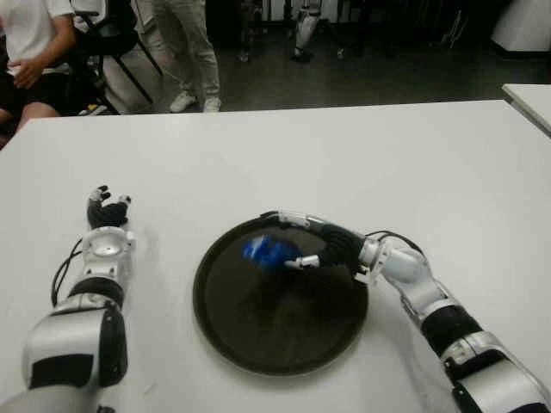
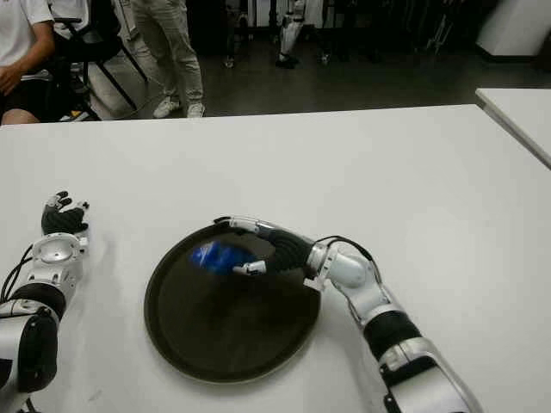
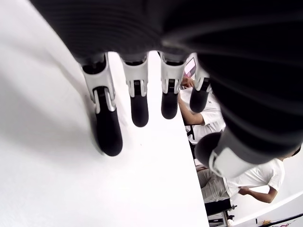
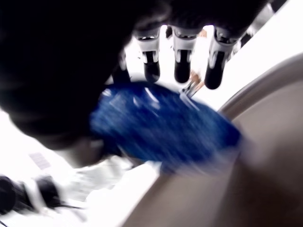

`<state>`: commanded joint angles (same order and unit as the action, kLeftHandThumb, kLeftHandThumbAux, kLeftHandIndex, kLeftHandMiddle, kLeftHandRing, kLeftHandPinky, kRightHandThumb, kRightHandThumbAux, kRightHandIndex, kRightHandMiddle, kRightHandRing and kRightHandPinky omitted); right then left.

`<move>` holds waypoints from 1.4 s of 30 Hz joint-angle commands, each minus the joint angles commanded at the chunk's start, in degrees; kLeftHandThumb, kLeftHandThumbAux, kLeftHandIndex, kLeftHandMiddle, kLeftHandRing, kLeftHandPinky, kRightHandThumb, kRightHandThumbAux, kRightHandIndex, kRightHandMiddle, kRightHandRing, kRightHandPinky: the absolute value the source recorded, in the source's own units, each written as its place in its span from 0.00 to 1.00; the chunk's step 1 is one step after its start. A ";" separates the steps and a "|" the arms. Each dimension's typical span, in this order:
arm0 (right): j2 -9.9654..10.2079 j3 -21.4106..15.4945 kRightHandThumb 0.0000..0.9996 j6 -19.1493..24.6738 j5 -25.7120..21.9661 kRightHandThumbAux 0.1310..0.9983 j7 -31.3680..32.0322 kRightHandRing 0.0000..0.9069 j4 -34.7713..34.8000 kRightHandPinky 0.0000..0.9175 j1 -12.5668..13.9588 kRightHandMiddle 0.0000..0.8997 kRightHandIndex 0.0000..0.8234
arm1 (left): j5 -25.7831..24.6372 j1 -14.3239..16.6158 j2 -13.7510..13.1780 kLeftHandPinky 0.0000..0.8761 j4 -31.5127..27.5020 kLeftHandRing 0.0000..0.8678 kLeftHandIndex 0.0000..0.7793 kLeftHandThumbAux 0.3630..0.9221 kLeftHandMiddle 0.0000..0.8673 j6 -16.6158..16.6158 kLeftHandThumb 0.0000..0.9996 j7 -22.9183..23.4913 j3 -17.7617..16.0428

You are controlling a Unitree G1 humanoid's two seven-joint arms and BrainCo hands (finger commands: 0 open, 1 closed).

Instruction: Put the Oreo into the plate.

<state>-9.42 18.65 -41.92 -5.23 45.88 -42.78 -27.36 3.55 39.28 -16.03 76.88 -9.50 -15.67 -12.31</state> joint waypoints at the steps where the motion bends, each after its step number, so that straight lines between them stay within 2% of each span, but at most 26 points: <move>1: 0.09 -0.27 0.01 1.64 -1.94 0.38 3.26 0.00 0.00 0.06 -0.29 0.00 0.00 | 0.01 -0.01 -0.01 0.08 0.01 0.14 0.03 0.47 0.16 0.00 0.19 0.05 0.00; 3: 0.04 -0.75 0.01 4.19 -4.60 0.32 8.01 0.00 0.09 0.03 -0.72 0.00 0.00 | 0.04 -0.02 -0.03 0.08 0.02 0.14 0.04 0.47 0.16 -0.01 0.19 0.14 0.00; 6: -0.31 -1.61 0.00 6.42 -5.68 0.24 10.80 0.00 0.65 0.01 -0.83 0.00 0.00 | 0.08 -0.03 -0.05 0.09 0.04 0.15 0.04 0.48 0.16 -0.02 0.19 0.27 0.02; 10: -0.26 -2.81 0.00 9.11 -5.51 0.19 11.56 0.00 1.92 0.00 -0.45 0.00 0.00 | 0.13 -0.05 -0.07 0.08 0.03 0.14 0.04 0.49 0.16 -0.06 0.18 0.38 0.05; 15: 0.04 -3.61 0.00 10.91 -3.91 0.17 10.39 0.00 3.03 0.00 0.10 0.00 0.00 | 0.20 -0.13 -0.21 0.09 0.06 0.15 0.04 0.48 0.16 -0.05 0.18 0.49 0.10; 25: 0.13 -4.41 0.00 7.01 -0.40 0.20 5.94 0.00 4.20 0.00 1.37 0.00 0.00 | 0.11 -0.13 -0.03 0.08 -0.01 0.14 0.04 0.50 0.15 -0.42 0.17 0.16 0.00; 33: -0.03 -4.32 0.00 7.30 -0.45 0.22 6.06 0.00 4.96 0.00 1.40 0.00 0.00 | -0.01 -0.10 0.01 0.07 -0.03 0.13 0.03 0.48 0.15 -0.41 0.17 0.34 -0.09; 42: 2.41 -5.03 0.00 3.06 0.22 0.24 4.28 0.00 -0.71 0.00 0.03 0.00 0.00 | 0.53 -0.15 -0.16 0.07 0.02 0.13 0.03 0.46 0.15 -0.37 0.17 0.01 0.44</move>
<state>-7.01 13.62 -38.86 -5.01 50.16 -43.49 -27.33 4.07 39.12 -16.19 76.90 -9.87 -15.67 -11.87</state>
